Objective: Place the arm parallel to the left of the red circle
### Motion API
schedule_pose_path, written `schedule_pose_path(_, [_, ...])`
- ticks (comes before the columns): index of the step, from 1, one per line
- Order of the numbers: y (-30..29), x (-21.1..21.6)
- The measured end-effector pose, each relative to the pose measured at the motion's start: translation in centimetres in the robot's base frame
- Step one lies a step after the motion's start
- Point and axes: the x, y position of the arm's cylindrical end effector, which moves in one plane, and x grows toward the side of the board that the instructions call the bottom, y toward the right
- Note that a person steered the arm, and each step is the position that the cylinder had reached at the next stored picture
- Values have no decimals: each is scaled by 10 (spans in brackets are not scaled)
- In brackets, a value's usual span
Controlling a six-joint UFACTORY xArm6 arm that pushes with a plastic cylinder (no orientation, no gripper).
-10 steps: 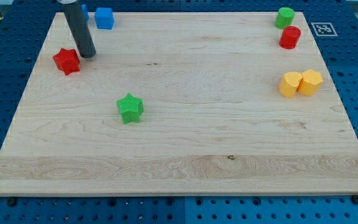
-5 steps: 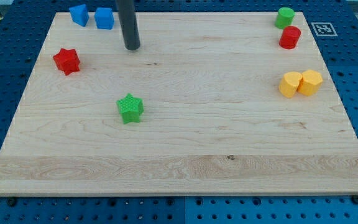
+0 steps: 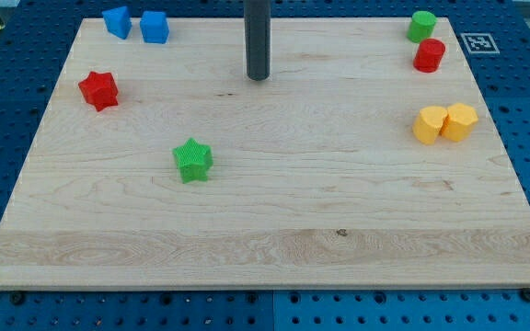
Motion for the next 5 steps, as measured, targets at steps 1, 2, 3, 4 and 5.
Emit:
schedule_pose_path(1, [0,0])
schedule_pose_path(2, [0,0])
schedule_pose_path(3, [1,0])
schedule_pose_path(4, [32,0])
schedule_pose_path(5, [41,0])
